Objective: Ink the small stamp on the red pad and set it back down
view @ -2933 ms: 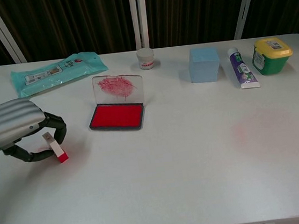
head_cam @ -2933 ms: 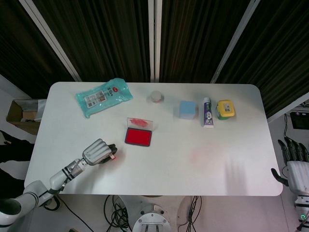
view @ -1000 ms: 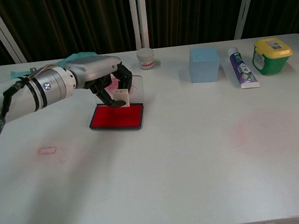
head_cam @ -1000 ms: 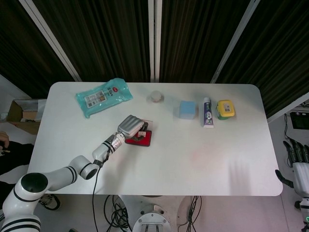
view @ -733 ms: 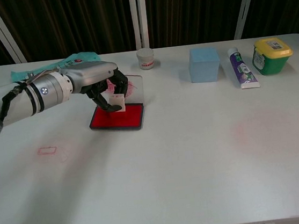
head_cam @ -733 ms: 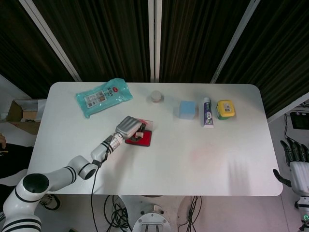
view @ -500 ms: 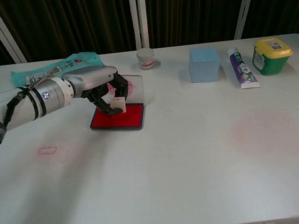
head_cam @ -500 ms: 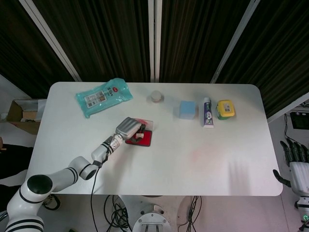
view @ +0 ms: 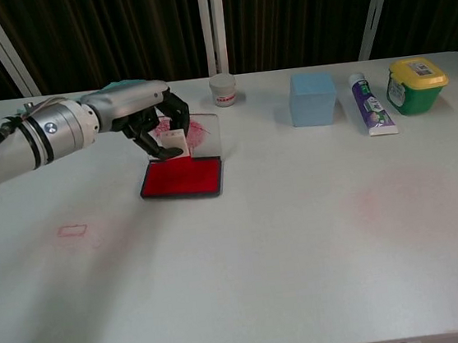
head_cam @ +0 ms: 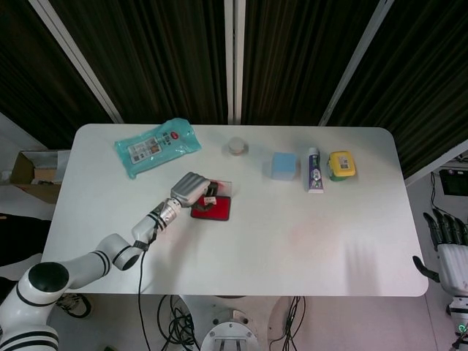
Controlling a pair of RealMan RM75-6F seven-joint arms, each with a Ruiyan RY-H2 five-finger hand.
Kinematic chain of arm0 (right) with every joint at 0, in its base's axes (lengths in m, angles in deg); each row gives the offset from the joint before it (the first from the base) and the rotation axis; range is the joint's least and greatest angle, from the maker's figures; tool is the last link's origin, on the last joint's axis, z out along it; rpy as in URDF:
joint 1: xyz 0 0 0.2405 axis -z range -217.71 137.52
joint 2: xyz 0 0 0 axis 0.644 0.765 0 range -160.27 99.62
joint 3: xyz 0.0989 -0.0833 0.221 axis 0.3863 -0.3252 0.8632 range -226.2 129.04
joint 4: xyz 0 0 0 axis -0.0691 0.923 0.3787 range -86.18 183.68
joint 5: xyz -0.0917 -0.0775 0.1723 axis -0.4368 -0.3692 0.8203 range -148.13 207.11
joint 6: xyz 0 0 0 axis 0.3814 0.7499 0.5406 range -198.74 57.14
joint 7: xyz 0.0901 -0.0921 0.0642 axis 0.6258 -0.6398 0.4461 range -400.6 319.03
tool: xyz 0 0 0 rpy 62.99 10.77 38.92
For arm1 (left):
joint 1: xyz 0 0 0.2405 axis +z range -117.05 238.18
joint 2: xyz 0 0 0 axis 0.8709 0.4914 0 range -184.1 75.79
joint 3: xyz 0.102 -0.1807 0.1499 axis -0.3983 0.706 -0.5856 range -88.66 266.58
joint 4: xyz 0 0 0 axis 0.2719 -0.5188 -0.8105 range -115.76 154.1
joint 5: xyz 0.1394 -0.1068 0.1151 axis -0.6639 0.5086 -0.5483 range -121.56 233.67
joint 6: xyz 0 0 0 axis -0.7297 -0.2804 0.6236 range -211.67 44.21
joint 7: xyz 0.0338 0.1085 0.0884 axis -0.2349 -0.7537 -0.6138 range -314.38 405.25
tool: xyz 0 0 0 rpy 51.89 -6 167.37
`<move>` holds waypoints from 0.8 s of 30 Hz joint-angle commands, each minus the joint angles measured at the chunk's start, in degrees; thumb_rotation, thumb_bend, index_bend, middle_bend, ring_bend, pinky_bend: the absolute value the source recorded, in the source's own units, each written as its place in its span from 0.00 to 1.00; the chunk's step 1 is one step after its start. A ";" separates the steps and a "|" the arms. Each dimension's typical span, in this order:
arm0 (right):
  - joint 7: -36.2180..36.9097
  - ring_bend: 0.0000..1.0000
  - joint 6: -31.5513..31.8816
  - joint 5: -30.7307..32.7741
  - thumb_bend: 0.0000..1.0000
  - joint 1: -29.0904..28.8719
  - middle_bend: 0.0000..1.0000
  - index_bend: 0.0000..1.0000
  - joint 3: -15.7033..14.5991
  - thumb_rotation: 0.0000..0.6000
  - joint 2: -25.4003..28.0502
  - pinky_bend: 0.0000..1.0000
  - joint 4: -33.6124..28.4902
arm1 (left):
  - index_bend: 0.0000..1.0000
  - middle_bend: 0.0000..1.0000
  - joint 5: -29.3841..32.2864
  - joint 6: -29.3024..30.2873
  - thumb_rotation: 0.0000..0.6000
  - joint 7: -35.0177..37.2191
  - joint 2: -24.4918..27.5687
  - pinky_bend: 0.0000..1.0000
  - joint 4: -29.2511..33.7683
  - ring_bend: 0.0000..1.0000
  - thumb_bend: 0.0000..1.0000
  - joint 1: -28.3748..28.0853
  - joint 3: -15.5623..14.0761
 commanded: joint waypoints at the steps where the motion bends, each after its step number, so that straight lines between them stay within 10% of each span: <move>1: 0.11 0.00 -0.10 -0.29 0.16 -0.28 0.00 0.00 0.09 1.00 -0.14 0.00 -0.01 | 0.63 0.61 -0.20 2.98 1.00 -1.49 9.57 0.99 11.30 0.94 0.40 2.55 -0.22; 9: 1.42 0.00 -0.93 -0.40 0.16 -0.70 0.00 0.00 -0.12 1.00 -0.80 0.00 1.48 | 0.63 0.61 -4.24 12.45 1.00 -7.43 20.87 0.99 24.92 0.94 0.40 12.20 -8.01; 24: -0.23 0.00 0.05 -0.75 0.16 -0.32 0.00 0.00 -0.35 1.00 -0.41 0.00 0.05 | 0.63 0.61 -12.64 20.06 1.00 0.04 12.64 0.99 8.33 0.94 0.40 17.72 -13.43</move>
